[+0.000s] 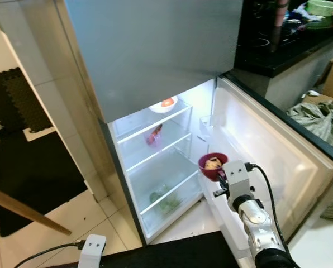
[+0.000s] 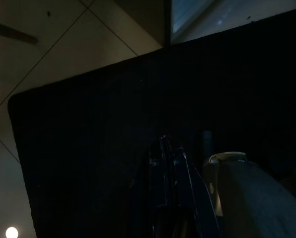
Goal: Restocking fridge
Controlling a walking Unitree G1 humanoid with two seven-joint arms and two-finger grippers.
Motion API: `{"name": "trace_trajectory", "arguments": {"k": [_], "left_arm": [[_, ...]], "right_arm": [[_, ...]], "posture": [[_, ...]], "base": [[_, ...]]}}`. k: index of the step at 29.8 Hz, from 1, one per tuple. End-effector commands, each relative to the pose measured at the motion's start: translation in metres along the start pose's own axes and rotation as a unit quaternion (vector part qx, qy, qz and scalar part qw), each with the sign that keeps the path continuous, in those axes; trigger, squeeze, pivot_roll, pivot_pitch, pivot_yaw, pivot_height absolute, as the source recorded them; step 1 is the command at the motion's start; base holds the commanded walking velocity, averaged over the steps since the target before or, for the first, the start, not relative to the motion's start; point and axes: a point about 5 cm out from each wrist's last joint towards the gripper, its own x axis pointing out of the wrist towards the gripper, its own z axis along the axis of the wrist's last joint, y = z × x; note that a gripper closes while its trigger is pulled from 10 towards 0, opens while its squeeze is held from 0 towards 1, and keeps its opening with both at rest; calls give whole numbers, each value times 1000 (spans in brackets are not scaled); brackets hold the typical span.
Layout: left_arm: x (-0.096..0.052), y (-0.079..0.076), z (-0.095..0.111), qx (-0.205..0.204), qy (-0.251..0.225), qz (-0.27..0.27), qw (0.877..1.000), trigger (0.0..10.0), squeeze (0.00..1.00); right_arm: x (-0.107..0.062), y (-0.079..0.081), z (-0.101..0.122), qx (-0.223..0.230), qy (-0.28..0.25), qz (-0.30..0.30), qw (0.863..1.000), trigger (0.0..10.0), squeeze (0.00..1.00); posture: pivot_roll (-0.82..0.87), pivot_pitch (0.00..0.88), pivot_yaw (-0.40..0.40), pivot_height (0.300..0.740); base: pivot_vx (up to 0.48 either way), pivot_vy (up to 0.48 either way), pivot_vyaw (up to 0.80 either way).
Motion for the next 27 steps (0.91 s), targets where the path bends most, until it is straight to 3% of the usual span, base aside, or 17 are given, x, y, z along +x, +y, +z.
{"name": "trace_trajectory", "arguments": {"k": [1,6,8,11,16,21,23,27], "left_arm": [[-2,6,-4,14,7,3,1000,10000,0],[-2,6,-4,15,6,3,1000,10000,0],[-2,6,-4,15,6,3,1000,10000,0],[-2,8,-2,16,3,4,1000,10000,0],[-2,8,-1,18,2,4,1000,10000,0],[-1,7,2,20,-2,1,1000,10000,0],[0,5,3,21,-4,-2,1000,10000,0],[0,3,4,21,-6,-4,1000,10000,0]], "right_arm": [[-1,-26,7,2,-19,-68,997,10000,0],[-6,-46,6,-4,-17,-114,993,10000,0],[-6,-46,6,-4,-17,-114,993,10000,0],[-12,-70,8,-14,-19,-163,986,10000,0],[-13,-75,10,-12,-28,-167,986,10000,0],[-6,-53,20,20,-72,-97,992,10000,0],[-2,-30,27,37,-98,-27,994,10000,0],[0,-7,32,44,-117,49,991,10000,0]], "posture": [[-136,0,58,740],[-136,0,58,740],[-136,0,58,740],[-131,0,65,740],[-131,0,65,740],[-134,0,66,740],[-135,0,62,740],[-135,0,56,740]], "base": [[0,0,0],[0,0,0],[0,0,0],[0,0,0],[0,0,0],[0,0,0],[0,0,0],[0,0,0]]}}
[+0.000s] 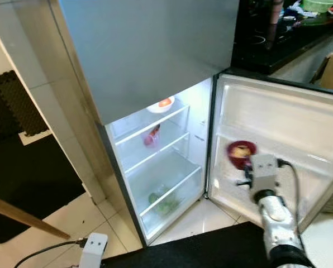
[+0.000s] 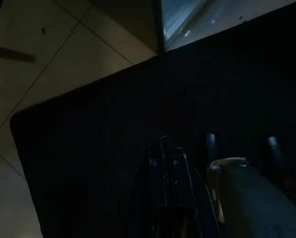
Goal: Restocking fridge
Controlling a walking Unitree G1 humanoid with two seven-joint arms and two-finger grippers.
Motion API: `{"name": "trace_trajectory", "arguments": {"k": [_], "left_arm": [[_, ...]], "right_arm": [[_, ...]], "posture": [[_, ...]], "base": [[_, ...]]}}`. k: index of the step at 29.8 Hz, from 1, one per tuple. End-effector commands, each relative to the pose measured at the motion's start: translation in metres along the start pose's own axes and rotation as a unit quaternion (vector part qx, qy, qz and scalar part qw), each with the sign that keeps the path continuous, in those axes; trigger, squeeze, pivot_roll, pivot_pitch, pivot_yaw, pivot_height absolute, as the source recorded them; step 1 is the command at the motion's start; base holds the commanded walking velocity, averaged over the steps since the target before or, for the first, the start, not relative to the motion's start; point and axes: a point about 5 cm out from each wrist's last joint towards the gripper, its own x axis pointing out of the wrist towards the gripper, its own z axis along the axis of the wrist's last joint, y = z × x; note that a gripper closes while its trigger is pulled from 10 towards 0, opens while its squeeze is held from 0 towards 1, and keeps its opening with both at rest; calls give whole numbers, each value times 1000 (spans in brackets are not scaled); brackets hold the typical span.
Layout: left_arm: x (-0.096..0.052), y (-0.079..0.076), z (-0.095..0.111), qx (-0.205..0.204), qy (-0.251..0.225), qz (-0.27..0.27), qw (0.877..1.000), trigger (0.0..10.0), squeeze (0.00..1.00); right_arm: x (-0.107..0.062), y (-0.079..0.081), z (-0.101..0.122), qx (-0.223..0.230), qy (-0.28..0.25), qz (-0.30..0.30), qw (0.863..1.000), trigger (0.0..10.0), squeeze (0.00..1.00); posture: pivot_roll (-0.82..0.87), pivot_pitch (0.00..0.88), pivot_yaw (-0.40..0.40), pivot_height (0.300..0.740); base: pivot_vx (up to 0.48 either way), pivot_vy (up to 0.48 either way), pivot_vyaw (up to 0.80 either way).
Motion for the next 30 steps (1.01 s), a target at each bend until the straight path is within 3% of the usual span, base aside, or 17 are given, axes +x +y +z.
{"name": "trace_trajectory", "arguments": {"k": [1,3,5,9,20,30], "left_arm": [[-1,3,-1,7,0,2,1000,10000,0],[-1,2,0,6,-1,1,1000,10000,0],[0,0,0,5,-2,0,1000,10000,0],[0,-1,-1,4,-2,0,1000,10000,0],[0,-3,0,0,-6,0,1000,10000,0],[0,-4,0,5,-2,-5,1000,10000,0]], "right_arm": [[2,13,8,4,-30,44,999,10000,0],[2,20,8,6,-33,64,997,10000,0],[1,42,6,15,-33,128,991,10000,0],[1,52,5,19,-33,151,988,10000,0],[4,70,8,34,-34,198,979,10000,0],[5,71,9,37,-34,197,979,10000,0]], "posture": [[-135,0,56,740],[-134,0,54,740],[-134,0,52,740],[-134,0,45,740],[-130,0,38,740],[-131,0,38,740]], "base": [[0,0,0],[0,0,0],[0,0,381],[0,0,781],[0,0,800],[0,0,800]]}}
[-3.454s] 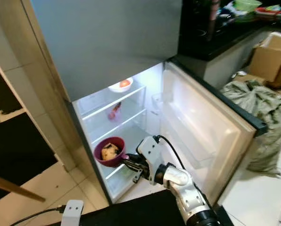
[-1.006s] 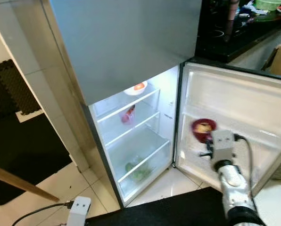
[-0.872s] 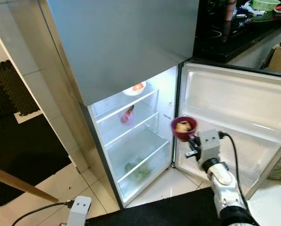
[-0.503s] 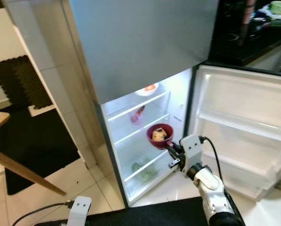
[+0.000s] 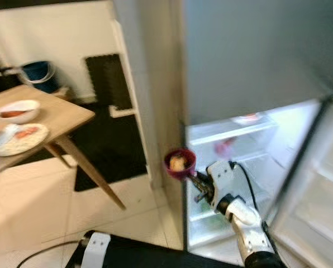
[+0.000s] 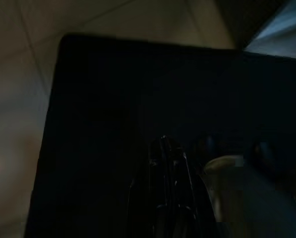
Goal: Restocking fridge
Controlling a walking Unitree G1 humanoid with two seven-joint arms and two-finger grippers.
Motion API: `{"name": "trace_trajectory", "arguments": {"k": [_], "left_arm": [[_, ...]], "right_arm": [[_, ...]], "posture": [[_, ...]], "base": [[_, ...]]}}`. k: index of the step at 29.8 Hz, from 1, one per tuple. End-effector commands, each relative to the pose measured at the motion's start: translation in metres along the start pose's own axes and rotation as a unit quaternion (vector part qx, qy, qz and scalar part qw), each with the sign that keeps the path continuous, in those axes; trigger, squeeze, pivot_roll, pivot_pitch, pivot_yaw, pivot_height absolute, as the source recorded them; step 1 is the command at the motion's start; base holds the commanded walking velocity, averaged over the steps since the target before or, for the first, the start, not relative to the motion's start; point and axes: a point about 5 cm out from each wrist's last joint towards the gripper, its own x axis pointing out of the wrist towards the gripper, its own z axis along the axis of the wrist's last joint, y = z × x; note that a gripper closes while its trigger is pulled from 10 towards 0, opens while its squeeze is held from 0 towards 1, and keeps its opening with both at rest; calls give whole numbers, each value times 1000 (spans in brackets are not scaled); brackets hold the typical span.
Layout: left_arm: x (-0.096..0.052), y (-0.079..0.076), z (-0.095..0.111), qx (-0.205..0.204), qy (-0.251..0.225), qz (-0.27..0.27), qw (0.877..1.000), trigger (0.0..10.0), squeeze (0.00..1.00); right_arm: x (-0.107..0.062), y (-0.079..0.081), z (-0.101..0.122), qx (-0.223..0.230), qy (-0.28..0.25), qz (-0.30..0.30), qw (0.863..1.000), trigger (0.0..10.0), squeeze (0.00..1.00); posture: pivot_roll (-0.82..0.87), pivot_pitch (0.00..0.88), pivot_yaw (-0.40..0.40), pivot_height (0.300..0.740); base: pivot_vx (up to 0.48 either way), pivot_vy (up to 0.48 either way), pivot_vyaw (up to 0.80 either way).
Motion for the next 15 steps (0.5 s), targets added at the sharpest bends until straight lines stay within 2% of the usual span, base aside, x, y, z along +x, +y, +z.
{"name": "trace_trajectory", "arguments": {"k": [1,10,14,15], "left_arm": [[1,1,2,8,2,-4,1000,10000,0],[2,-2,4,13,2,-16,1000,10000,0],[1,-1,4,12,2,-16,1000,10000,0],[1,-1,4,13,2,-15,1000,10000,0]], "right_arm": [[1,-7,4,0,-5,-26,1000,10000,0],[1,-6,2,-1,-2,-26,1000,10000,0],[-2,2,1,17,-6,18,1000,10000,0],[-5,7,0,23,-4,52,998,10000,0]], "posture": [[-132,0,37,740],[-133,0,36,740],[-133,0,42,740],[-133,0,42,740]], "base": [[0,0,0],[0,-457,0],[0,-472,0],[0,-469,0]]}}
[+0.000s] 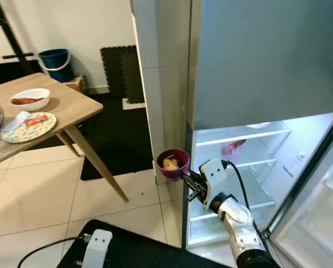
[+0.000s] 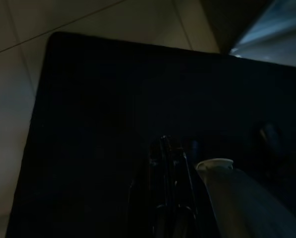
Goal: Restocking fridge
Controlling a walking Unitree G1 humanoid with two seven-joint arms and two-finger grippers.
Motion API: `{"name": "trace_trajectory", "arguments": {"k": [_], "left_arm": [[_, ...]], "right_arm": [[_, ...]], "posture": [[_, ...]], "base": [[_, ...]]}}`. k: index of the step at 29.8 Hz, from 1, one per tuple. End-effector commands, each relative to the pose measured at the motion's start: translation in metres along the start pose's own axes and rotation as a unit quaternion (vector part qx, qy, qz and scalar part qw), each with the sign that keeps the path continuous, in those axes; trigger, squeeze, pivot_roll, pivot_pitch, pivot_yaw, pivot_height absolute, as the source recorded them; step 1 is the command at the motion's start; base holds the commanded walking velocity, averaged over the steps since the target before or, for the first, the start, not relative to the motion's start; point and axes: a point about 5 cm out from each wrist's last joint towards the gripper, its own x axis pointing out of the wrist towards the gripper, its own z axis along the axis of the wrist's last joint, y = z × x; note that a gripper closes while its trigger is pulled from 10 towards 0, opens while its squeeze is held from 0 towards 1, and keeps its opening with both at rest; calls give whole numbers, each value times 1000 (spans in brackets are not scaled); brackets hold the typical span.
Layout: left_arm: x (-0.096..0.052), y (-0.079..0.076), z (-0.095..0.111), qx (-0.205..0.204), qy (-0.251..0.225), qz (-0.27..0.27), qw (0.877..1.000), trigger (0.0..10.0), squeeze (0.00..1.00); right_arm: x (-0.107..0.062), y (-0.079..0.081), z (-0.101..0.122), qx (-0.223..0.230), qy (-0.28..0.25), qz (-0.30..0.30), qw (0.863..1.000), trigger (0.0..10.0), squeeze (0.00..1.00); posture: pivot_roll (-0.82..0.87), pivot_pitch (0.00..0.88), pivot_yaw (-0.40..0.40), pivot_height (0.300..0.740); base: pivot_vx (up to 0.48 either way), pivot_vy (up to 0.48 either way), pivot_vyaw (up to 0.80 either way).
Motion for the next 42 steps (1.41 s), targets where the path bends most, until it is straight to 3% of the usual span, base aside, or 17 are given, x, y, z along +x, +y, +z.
{"name": "trace_trajectory", "arguments": {"k": [1,8,11,30,42], "left_arm": [[-1,1,-4,3,9,-1,1000,10000,0],[-1,1,-6,1,11,0,1000,10000,0],[-1,1,-6,0,11,0,1000,10000,0],[0,-2,-3,4,8,-3,1000,10000,0],[0,-5,-2,0,6,-7,1000,10000,0]], "right_arm": [[-6,3,1,9,-3,35,999,10000,0],[-20,13,-4,36,13,104,994,10000,0],[-21,13,-4,35,15,103,994,10000,0],[-10,-6,7,-10,8,5,1000,10000,0],[-6,-5,7,-17,9,-11,1000,10000,0]], "posture": [[-133,0,42,740],[-135,0,47,740],[-135,0,47,740],[-145,0,46,740],[-148,0,43,740]], "base": [[0,-469,0],[0,-341,0],[0,0,0],[0,0,0],[0,-447,0]]}}
